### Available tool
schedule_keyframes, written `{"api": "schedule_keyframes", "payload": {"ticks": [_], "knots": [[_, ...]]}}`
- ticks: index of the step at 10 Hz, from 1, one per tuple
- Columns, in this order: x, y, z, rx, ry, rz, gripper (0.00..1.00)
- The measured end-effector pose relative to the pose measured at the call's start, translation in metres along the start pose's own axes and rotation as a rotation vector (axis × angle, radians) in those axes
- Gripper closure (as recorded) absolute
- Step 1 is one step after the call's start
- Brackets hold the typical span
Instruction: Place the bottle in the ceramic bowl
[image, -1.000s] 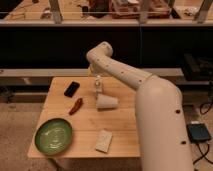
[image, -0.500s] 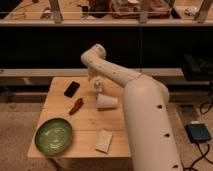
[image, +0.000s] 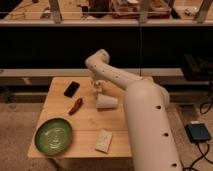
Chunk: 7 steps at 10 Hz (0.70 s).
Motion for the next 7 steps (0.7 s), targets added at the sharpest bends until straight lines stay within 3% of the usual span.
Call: {"api": "schedule_keyframes", "payload": {"ticks": [1,4,7], "knots": [[0.001,-0.005,0.001,0.005,-0.002,-0.003,0.42],[-0.001,-0.001,-0.002,0.004,-0.005,-0.024,0.21],[-0.005,-0.028,0.007,-0.011,-0.036,-0.062,0.2]]}}
